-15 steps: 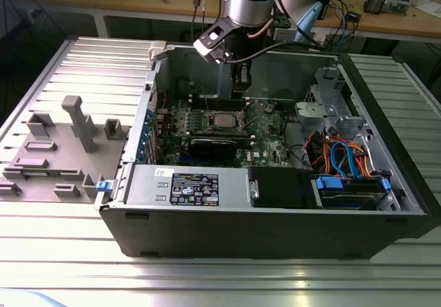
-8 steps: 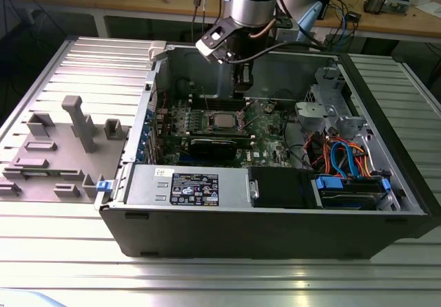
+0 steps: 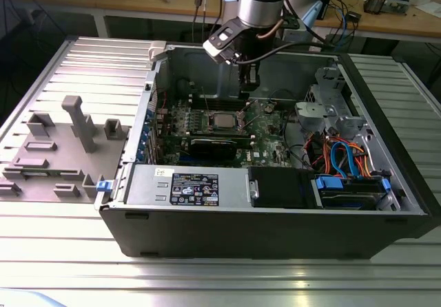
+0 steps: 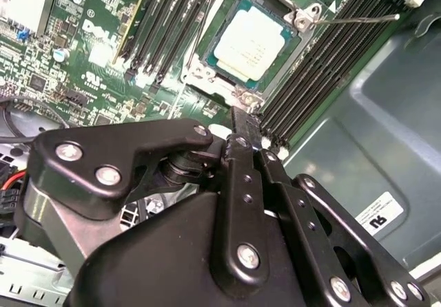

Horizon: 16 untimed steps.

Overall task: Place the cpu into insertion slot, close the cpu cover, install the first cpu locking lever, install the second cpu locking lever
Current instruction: 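Close the cpu cover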

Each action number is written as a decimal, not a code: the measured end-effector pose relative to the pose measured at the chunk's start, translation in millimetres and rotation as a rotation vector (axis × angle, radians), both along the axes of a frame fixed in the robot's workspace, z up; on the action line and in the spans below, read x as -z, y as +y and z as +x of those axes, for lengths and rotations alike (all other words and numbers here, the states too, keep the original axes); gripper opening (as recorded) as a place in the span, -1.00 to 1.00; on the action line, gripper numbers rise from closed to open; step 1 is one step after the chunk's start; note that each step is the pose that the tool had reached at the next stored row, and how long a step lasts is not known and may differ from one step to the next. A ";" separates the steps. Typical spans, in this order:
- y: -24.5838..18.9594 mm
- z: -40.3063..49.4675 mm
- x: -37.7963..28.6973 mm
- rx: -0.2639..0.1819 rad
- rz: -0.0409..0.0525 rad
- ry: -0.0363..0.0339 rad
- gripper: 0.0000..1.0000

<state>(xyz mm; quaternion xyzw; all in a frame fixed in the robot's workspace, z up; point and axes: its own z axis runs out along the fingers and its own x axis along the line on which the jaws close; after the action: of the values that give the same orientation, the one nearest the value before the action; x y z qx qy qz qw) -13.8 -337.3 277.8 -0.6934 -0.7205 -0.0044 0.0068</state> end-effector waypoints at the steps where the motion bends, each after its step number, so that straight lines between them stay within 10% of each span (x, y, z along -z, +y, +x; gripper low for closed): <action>1: 0.0 1.0 0.0 0.000 -0.0001 0.0001 -0.79; 16: 0.0 10.3 0.1 0.000 -0.0002 0.0000 -0.79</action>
<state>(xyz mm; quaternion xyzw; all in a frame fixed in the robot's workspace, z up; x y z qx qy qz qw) -3.5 -337.3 277.7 -0.6934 -0.7205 -0.0043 0.0067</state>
